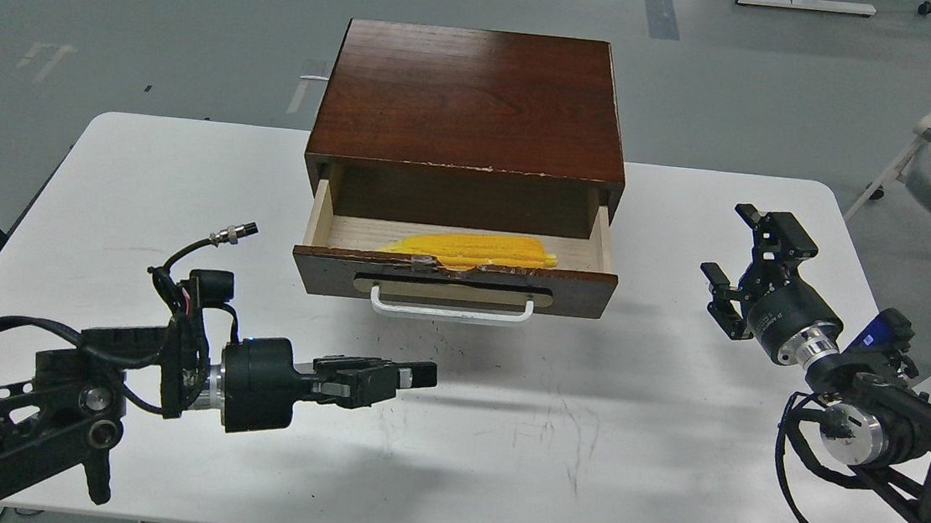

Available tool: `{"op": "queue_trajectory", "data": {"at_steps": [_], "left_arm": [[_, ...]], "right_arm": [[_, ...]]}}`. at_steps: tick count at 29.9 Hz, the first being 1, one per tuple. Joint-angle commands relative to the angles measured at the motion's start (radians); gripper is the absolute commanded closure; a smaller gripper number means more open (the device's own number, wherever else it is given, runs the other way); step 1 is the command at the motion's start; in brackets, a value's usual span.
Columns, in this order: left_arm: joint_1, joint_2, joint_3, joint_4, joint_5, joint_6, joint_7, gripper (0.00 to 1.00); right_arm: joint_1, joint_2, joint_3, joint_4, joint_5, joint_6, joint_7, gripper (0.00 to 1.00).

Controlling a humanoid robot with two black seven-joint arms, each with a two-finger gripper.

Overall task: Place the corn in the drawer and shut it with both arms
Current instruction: 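Bring the left gripper down in front of the drawer's white handle, then push the drawer front with the left gripper toward the box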

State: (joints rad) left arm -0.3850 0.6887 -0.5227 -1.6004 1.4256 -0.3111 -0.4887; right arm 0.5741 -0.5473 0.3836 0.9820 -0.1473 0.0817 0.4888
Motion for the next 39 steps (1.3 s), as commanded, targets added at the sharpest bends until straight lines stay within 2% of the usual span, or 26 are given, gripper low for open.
{"op": "queue_trajectory", "data": {"at_steps": [1, 8, 39], "left_arm": [[0.005, -0.014, -0.006, 0.025, -0.06, 0.013, 0.0, 1.0], [0.005, -0.055, -0.013, 0.125, -0.062, 0.038, 0.0, 1.0], [-0.014, -0.118, -0.06, 0.252, -0.065, 0.029, 0.0, 1.0]], "right_arm": [[-0.002, 0.0, 0.0, 0.0, 0.0, 0.0, 0.0, 0.03], [-0.007, -0.002, 0.0, 0.0, 0.0, 0.0, 0.0, 0.03], [-0.023, -0.006, 0.0, 0.0, 0.0, 0.0, 0.0, 0.03]]}}
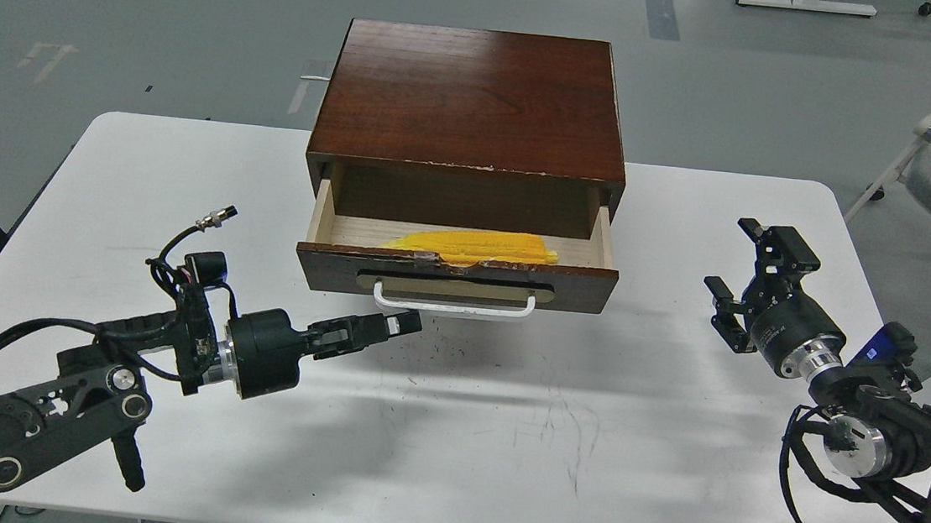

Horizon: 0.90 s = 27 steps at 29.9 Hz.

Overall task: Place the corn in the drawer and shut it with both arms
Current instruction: 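Push the drawer front with the left gripper toward the box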

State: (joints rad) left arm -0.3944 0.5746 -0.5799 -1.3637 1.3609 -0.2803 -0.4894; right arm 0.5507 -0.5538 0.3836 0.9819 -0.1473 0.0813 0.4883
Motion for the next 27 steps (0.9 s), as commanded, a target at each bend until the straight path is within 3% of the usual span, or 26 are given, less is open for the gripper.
{"op": "queue_trajectory", "data": {"at_steps": [1, 27], "left_arm": [[-0.006, -0.004, -0.003, 0.02, 0.0, -0.003, 0.001, 1.0], [-0.104, -0.079, -0.015, 0.198, -0.048, -0.014, 0.001, 1.0]], "right_arm": [[0.0, 0.0, 0.001, 0.0, 0.0, 0.0, 0.0, 0.03], [-0.025, -0.002, 0.008, 0.0, 0.0, -0.002, 0.0, 0.03]]}}
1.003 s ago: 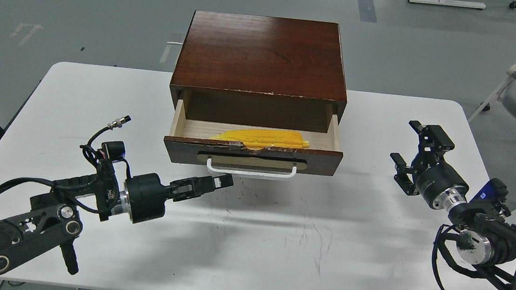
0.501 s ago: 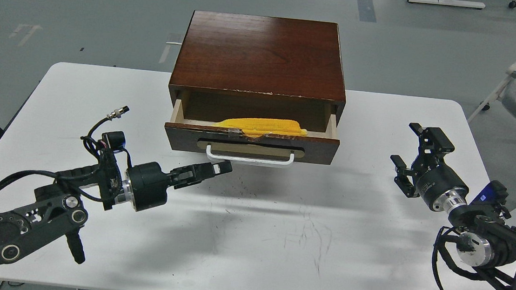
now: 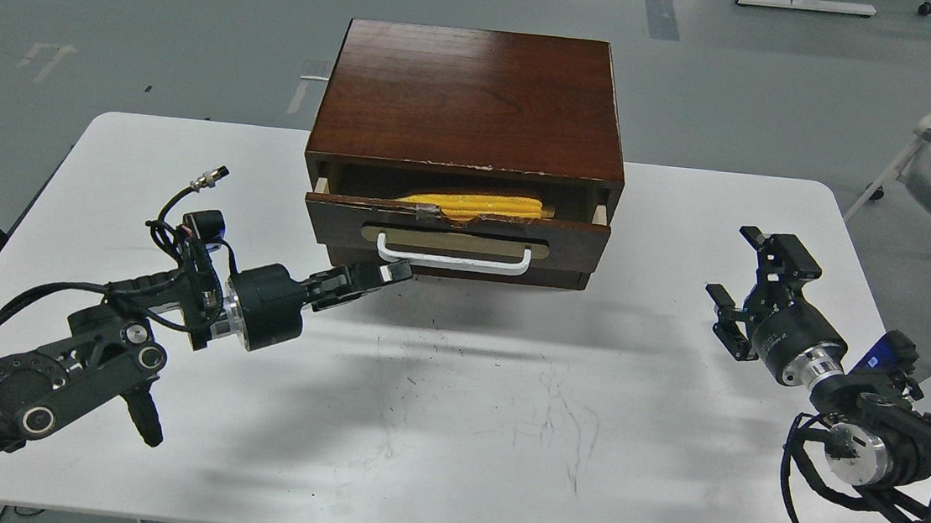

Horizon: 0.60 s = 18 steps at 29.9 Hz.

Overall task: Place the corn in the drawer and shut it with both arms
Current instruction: 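Push the drawer front with the left gripper toward the box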

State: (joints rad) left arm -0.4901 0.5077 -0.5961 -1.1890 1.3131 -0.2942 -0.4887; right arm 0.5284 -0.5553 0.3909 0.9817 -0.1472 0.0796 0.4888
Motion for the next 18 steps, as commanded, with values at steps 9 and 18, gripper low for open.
{"op": "queue_trajectory", "data": {"at_steps": [9, 18], "left_arm": [[-0.05, -0.049, 0.006, 0.097, 0.0, 0.0, 0.0, 1.0], [-0.076, -0.058, 0.01, 0.137, -0.018, 0.0, 0.0, 1.0]], "right_arm": [[-0.007, 0.0, 0.002, 0.0, 0.0, 0.0, 0.0, 0.03], [-0.008, 0.0, 0.002, 0.0, 0.0, 0.0, 0.0, 0.03]]}}
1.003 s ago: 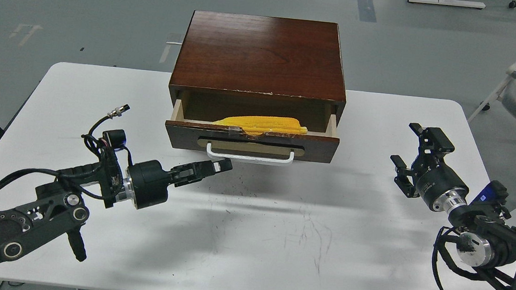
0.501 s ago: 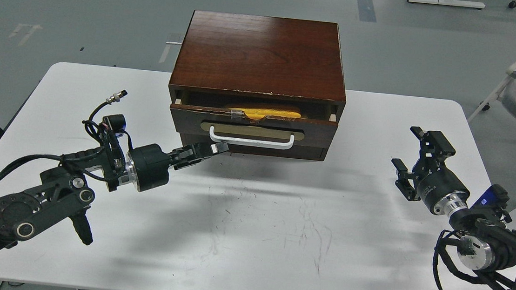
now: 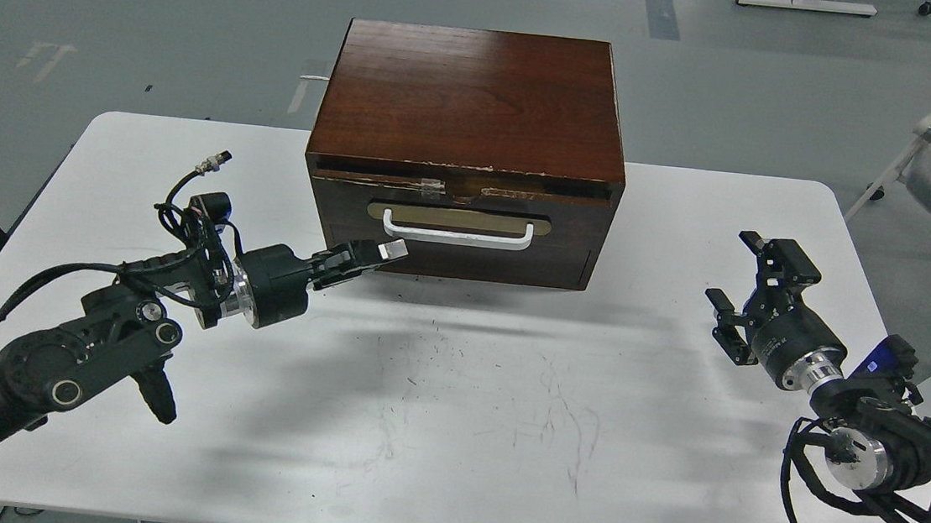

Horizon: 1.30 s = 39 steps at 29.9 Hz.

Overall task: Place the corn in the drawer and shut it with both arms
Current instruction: 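Push the drawer front with the left gripper toward the box, then press the drawer fully shut with the left gripper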

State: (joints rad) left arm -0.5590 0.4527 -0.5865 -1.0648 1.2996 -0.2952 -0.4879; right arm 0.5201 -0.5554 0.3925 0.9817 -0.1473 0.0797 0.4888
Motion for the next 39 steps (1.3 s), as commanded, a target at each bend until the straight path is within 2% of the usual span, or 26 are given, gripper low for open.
{"op": "queue_trajectory", "data": {"at_steps": [1, 33, 35, 39], "left_arm": [[-0.012, -0.005, 0.0, 0.02, -0.005, -0.001, -0.001, 1.0], [-0.074, -0.022, -0.001, 0.082, -0.046, -0.027, -0.001, 1.0], [-0.082, -0.022, 0.004, 0.077, -0.063, -0.041, -0.001, 1.0], [-0.065, -0.002, 0.005, 0.053, -0.074, -0.133, -0.001, 1.0]], "right_arm": [[0.0, 0.0, 0.0, 0.0, 0.0, 0.0, 0.0, 0.03], [-0.011, -0.001, 0.006, 0.002, 0.0, 0.0, 0.0, 0.03], [-0.011, -0.001, 0.006, 0.002, 0.0, 0.002, 0.0, 0.03], [-0.011, -0.001, 0.008, 0.002, 0.0, 0.0, 0.0, 0.03]]}}
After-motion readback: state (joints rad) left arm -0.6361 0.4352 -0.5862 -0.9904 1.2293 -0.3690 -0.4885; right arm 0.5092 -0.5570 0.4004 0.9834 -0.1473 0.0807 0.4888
